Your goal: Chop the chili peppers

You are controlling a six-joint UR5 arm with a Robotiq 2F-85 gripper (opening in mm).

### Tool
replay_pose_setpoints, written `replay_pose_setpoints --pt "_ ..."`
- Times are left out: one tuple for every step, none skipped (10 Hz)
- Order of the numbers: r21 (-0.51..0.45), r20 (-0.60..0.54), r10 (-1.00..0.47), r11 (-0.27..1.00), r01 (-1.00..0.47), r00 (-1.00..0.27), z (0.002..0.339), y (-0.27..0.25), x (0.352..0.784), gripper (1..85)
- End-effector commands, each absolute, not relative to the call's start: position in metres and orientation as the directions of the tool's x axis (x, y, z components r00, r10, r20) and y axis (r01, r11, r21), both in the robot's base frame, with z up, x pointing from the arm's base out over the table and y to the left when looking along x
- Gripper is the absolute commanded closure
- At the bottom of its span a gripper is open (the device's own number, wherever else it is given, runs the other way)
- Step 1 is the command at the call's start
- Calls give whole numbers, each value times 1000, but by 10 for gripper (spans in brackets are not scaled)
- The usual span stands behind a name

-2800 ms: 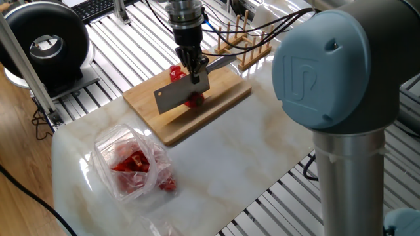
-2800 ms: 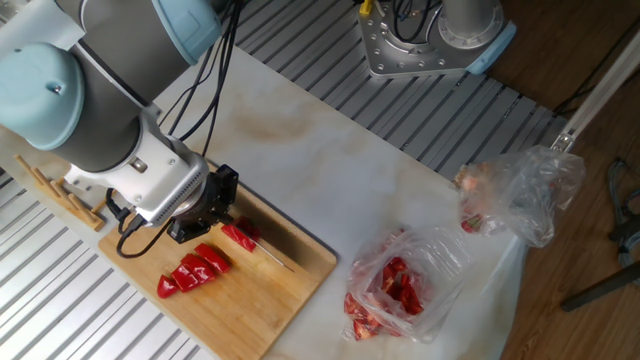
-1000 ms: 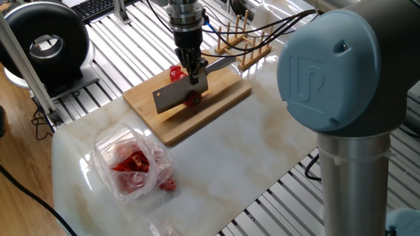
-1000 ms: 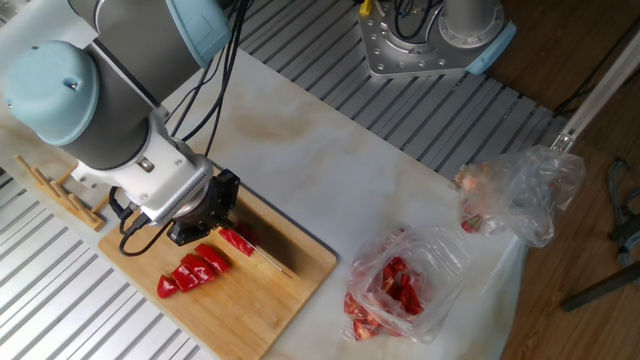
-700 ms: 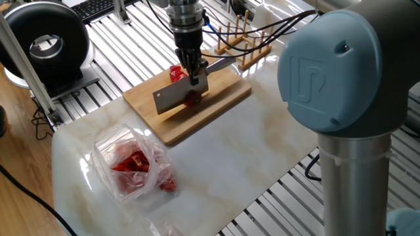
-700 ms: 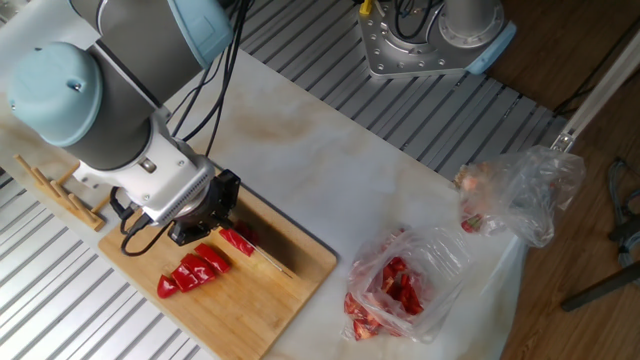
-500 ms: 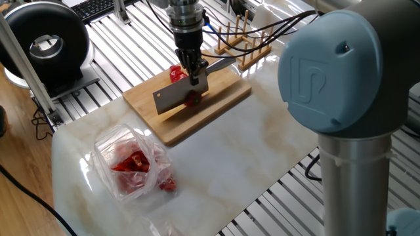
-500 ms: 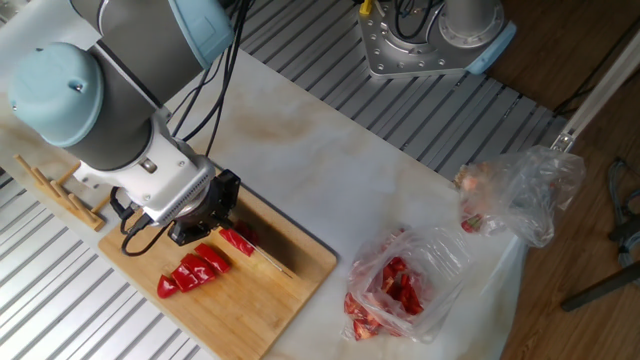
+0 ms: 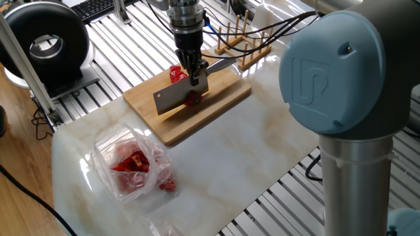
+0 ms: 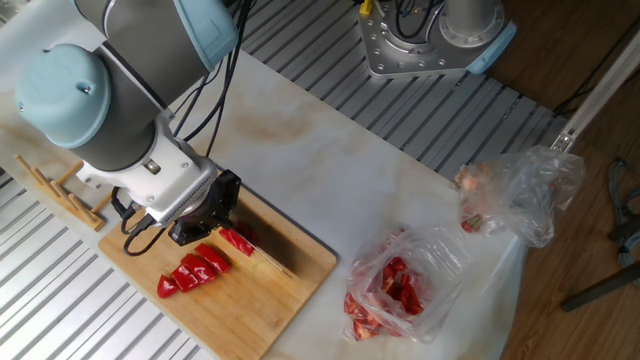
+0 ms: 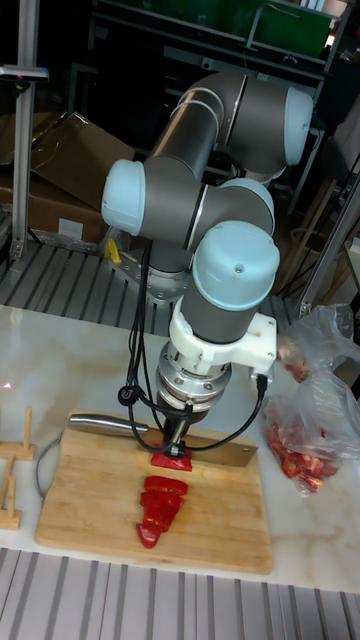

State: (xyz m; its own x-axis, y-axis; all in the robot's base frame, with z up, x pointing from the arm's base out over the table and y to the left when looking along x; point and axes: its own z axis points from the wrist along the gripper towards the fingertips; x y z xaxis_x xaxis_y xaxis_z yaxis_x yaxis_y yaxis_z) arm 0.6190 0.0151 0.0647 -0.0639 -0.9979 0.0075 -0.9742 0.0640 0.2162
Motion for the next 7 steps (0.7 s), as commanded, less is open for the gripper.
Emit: replay_pose_setpoints --pt "212 16 -997 72 -975 -70 65 13 620 843" --pt "212 17 -997 73 -975 -71 65 13 619 843" --pt "210 17 -997 76 -975 -74 64 14 619 843" --pt "210 21 -997 80 -974 -77 64 14 619 843" --pt "211 24 -996 85 -974 -82 64 15 619 843" --pt "211 32 -996 89 -973 -85 66 16 620 843" --pt "210 47 -995 100 -972 -92 68 17 619 843"
